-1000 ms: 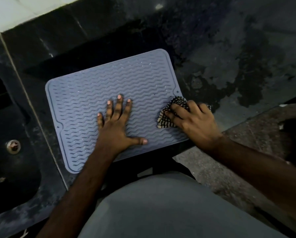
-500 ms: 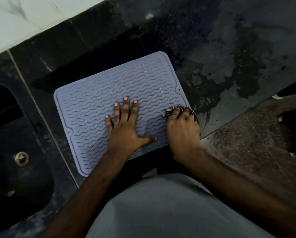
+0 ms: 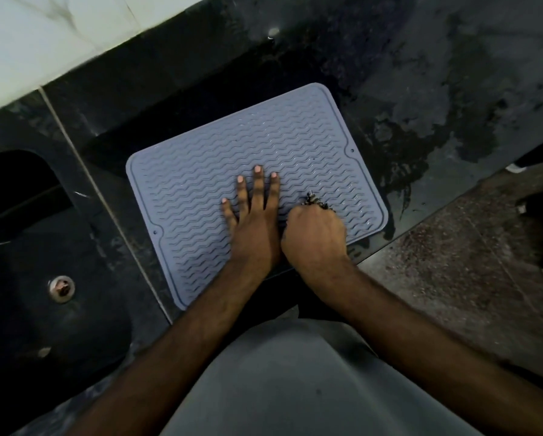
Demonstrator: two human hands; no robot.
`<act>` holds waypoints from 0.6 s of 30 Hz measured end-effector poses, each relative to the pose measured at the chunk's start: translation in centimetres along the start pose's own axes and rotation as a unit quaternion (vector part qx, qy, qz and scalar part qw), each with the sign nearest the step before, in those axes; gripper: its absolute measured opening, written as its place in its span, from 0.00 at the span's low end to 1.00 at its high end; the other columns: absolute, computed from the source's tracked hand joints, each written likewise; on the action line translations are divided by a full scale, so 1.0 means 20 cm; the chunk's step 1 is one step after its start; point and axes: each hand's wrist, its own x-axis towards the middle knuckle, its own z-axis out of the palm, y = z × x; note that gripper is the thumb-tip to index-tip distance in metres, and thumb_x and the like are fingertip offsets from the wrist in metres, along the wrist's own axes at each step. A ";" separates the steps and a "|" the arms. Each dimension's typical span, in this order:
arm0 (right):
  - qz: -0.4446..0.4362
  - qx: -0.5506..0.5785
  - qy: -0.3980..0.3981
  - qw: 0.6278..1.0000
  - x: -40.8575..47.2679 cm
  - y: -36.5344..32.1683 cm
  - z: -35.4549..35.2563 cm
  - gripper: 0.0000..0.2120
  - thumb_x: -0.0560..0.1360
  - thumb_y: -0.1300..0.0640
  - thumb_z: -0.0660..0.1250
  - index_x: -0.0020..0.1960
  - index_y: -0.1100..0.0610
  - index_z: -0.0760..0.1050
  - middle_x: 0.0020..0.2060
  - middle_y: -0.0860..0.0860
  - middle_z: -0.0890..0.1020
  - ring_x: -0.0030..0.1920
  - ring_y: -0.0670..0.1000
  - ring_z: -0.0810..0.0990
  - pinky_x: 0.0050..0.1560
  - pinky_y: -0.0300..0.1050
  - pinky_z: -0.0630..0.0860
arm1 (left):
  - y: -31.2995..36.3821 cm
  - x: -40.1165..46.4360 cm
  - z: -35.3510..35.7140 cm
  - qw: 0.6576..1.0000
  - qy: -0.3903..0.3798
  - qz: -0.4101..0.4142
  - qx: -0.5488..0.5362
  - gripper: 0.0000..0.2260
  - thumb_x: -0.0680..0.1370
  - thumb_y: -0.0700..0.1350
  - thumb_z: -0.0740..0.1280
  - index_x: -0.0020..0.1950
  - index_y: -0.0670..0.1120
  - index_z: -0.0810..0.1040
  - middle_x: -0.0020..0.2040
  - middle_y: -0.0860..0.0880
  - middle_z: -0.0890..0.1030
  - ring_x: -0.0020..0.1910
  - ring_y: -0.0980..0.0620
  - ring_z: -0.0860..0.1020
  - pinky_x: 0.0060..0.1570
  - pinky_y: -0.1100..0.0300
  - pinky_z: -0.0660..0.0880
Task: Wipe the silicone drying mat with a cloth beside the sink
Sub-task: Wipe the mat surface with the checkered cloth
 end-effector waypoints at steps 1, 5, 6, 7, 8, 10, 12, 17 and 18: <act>0.007 0.006 0.002 1.000 -0.01 0.01 0.00 0.10 0.79 0.57 0.60 0.54 0.59 0.78 0.48 0.55 0.83 0.48 0.57 0.83 0.43 0.48 0.77 | -0.01 0.00 -0.01 1.000 -0.012 0.014 -0.012 0.50 0.76 0.63 0.68 0.82 0.52 0.35 0.80 0.49 0.28 0.78 0.43 0.28 0.74 0.33 0.33; 0.010 -0.033 0.016 0.999 -0.07 0.02 0.02 0.12 0.80 0.62 0.58 0.60 0.63 0.75 0.52 0.57 0.81 0.51 0.57 0.82 0.40 0.47 0.74 | -0.17 -0.10 -0.08 0.997 0.029 0.072 -0.017 0.48 0.70 0.70 0.67 0.83 0.52 0.52 0.84 0.47 0.41 0.82 0.43 0.38 0.78 0.35 0.42; 0.011 -0.047 0.011 0.999 -0.08 0.00 0.03 0.14 0.80 0.63 0.58 0.63 0.65 0.73 0.53 0.57 0.81 0.51 0.57 0.82 0.39 0.46 0.73 | -0.23 -0.14 -0.08 0.996 0.048 0.069 0.016 0.50 0.67 0.75 0.64 0.83 0.53 0.54 0.84 0.46 0.44 0.82 0.43 0.41 0.79 0.37 0.43; 0.015 -0.061 0.008 0.998 -0.08 -0.02 0.04 0.14 0.80 0.64 0.57 0.63 0.66 0.72 0.54 0.58 0.80 0.50 0.57 0.82 0.38 0.46 0.73 | -0.29 -0.18 -0.08 0.996 0.054 0.062 0.044 0.52 0.64 0.78 0.61 0.83 0.55 0.54 0.84 0.46 0.46 0.82 0.43 0.43 0.79 0.38 0.43; 0.019 -0.074 0.004 0.997 -0.07 -0.04 0.05 0.14 0.80 0.65 0.56 0.63 0.66 0.73 0.53 0.58 0.81 0.49 0.57 0.82 0.38 0.46 0.75 | -0.33 -0.22 -0.08 0.996 0.051 0.053 0.059 0.54 0.63 0.80 0.60 0.83 0.56 0.52 0.84 0.46 0.46 0.82 0.42 0.43 0.79 0.39 0.42; 0.017 -0.091 0.005 0.996 -0.04 -0.07 0.06 0.13 0.79 0.64 0.57 0.58 0.63 0.77 0.52 0.57 0.81 0.49 0.56 0.83 0.38 0.45 0.76 | -0.37 -0.27 -0.05 0.997 0.046 0.045 0.052 0.56 0.62 0.81 0.61 0.83 0.57 0.47 0.84 0.48 0.42 0.82 0.43 0.41 0.79 0.41 0.42; 0.016 -0.090 0.001 0.996 -0.03 -0.09 0.07 0.11 0.79 0.63 0.59 0.55 0.59 0.79 0.51 0.55 0.82 0.49 0.55 0.82 0.37 0.45 0.74 | -0.37 -0.26 -0.03 0.997 0.047 0.041 0.034 0.57 0.62 0.82 0.61 0.83 0.58 0.45 0.84 0.50 0.40 0.82 0.45 0.39 0.79 0.43 0.41; -0.044 -0.084 -0.004 0.995 -0.07 -0.28 0.11 0.10 0.78 0.63 0.61 0.53 0.58 0.81 0.48 0.53 0.83 0.49 0.54 0.83 0.40 0.47 0.77 | -0.40 -0.25 0.01 0.997 0.066 0.046 0.011 0.50 0.68 0.74 0.64 0.84 0.57 0.47 0.84 0.50 0.41 0.82 0.46 0.39 0.78 0.46 0.38; -0.054 -0.082 -0.009 0.995 -0.08 -0.32 0.12 0.11 0.78 0.62 0.61 0.53 0.58 0.81 0.48 0.53 0.83 0.50 0.55 0.83 0.40 0.47 0.77 | -0.40 -0.25 0.02 0.996 0.072 0.044 0.007 0.48 0.71 0.71 0.65 0.84 0.57 0.46 0.84 0.51 0.41 0.82 0.47 0.38 0.78 0.46 0.37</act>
